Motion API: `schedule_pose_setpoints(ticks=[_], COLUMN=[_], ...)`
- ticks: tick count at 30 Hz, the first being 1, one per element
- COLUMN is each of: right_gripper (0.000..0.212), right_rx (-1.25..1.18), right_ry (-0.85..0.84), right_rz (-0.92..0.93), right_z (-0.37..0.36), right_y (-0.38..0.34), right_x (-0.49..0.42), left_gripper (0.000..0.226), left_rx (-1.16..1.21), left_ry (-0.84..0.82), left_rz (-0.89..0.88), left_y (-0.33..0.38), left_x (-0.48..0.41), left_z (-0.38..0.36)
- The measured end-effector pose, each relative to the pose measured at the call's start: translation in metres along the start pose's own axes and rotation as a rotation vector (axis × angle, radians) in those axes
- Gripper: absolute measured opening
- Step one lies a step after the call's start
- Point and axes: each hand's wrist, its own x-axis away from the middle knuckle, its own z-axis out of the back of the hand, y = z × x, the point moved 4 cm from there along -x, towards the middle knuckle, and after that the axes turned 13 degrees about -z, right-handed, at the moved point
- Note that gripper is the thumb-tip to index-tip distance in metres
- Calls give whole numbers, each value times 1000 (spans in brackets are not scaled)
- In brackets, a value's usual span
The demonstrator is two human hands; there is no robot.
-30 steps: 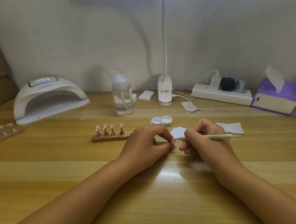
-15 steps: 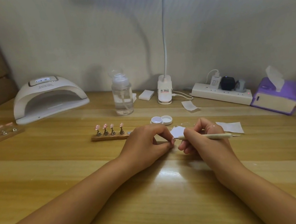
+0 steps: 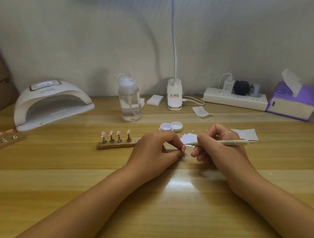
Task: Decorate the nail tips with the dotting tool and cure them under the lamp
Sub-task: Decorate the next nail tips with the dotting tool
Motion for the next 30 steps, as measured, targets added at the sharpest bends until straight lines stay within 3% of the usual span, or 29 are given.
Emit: schedule_pose_setpoints(ticks=[15, 23, 30], right_gripper=[23, 13, 16], right_rx=[-18, 93, 248], right_ry=[42, 305, 279], right_rz=[-3, 297, 69], right_z=[2, 21, 28], right_y=[1, -14, -1], right_x=[0, 4, -13], left_gripper=[13, 13, 23], left_rx=[7, 6, 4], left_ry=[-7, -25, -35], left_rz=[5, 10, 3], left_y=[0, 0, 3], left_x=[0, -1, 0], left_z=[0, 1, 2])
